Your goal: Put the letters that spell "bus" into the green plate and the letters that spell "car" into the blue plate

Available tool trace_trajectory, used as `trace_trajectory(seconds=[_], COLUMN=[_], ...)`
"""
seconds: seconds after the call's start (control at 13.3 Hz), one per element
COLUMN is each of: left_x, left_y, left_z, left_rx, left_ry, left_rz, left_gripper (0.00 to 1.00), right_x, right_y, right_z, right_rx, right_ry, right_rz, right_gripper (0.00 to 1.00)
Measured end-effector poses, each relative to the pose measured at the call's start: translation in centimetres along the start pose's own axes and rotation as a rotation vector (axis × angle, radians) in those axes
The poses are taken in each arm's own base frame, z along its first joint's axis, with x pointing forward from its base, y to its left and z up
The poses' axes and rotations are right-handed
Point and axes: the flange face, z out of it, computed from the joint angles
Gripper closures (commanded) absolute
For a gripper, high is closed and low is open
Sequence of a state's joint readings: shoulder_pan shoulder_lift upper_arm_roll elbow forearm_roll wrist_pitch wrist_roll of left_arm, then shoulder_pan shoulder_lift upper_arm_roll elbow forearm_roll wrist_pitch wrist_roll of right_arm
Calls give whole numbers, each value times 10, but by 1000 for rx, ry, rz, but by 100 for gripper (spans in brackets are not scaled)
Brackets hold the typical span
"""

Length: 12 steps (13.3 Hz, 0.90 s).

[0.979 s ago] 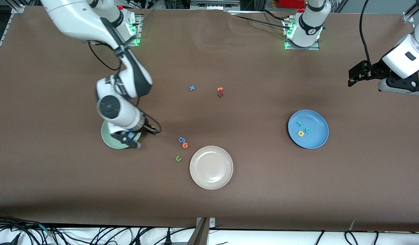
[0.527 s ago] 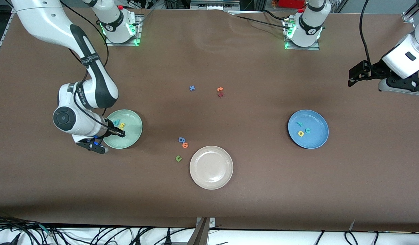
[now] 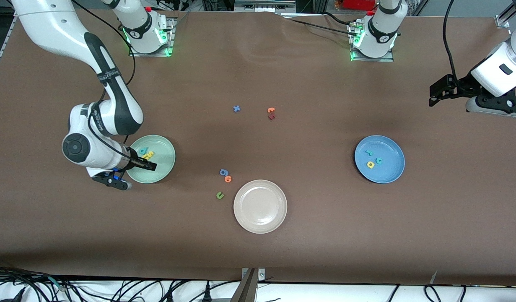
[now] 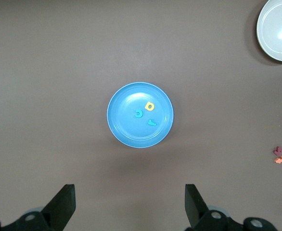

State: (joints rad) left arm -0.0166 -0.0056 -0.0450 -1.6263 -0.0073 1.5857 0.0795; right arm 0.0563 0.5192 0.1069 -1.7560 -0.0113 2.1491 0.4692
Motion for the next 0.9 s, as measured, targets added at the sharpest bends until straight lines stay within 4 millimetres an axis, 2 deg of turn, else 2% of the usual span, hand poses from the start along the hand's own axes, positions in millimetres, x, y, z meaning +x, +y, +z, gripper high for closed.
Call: trace_trajectory(seconds=[0.15, 0.3, 0.45, 0.6, 0.9], left_x=[0, 0, 0, 0, 0], left_y=[-1, -2, -3, -3, -4], left_z=[0, 0, 0, 0, 1], left_rx=[0, 0, 0, 0, 0], left_ry=[-1, -1, -1, -1, -2], left_rz=[-2, -4, -5, -6, -6], left_gripper=[0, 0, 0, 0, 0], right_x=[-4, -13, -21, -19, -8], right_y=[0, 1, 6, 22, 81], right_z=[-57, -125, -182, -226, -291], right_rx=[20, 47, 53, 43, 7], right_ry=[60, 142, 184, 196, 190], right_rz=[-11, -37, -86, -114, -163], right_gripper=[0, 0, 0, 0, 0])
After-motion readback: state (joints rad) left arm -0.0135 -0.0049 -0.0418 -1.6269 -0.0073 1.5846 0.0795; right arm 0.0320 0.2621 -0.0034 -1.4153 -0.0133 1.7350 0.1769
